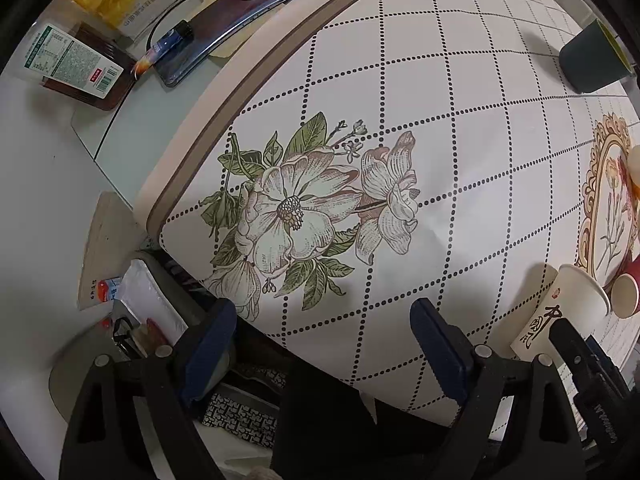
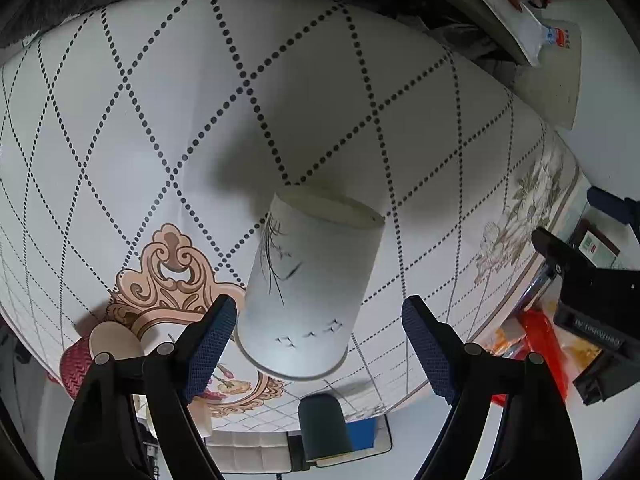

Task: Flip cup upside down
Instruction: 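Grasp the white cup with the right gripper while the left gripper releases it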

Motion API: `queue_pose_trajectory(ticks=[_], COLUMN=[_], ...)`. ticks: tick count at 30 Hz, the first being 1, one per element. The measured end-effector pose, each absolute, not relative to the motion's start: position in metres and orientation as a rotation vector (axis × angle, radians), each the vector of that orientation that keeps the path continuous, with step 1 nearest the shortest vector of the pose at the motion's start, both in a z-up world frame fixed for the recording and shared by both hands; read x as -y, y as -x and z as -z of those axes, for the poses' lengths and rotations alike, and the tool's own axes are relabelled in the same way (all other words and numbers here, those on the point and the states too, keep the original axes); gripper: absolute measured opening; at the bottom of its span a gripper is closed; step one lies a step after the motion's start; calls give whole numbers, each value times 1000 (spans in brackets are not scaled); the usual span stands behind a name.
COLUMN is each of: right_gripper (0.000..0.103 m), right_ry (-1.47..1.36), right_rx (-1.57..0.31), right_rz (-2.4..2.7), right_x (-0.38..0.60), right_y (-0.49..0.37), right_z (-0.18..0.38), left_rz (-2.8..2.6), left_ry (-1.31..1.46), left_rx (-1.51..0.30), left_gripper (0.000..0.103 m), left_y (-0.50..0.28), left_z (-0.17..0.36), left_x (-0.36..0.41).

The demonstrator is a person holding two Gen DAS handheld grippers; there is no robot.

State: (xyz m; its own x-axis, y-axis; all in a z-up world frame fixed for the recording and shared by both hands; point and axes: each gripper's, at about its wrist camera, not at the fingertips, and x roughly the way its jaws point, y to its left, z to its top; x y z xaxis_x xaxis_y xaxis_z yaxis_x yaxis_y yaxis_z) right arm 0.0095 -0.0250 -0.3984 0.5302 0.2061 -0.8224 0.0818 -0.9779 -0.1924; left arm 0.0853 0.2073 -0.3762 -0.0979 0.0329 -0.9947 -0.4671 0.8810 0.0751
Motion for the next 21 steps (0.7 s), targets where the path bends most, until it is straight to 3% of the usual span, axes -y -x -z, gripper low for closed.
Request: queue_pose_trajectory(ticks=[6, 11, 21], right_gripper=[86, 67, 65], right_ry=[2633, 2637, 2567], right_rx=[265, 286, 192], right_rz=[-1443, -1436, -1440], right_x=[23, 25, 10], right_y=[-10, -9, -8], right_z=[405, 410, 411], left_rz=[-433, -426, -410], left_ry=[329, 313, 282], left_rx=[-1631, -1631, -1634], left_gripper=[89, 89, 89], left_y=[-87, -92, -98], left_z=[379, 376, 371], left_x=[-206, -202, -198])
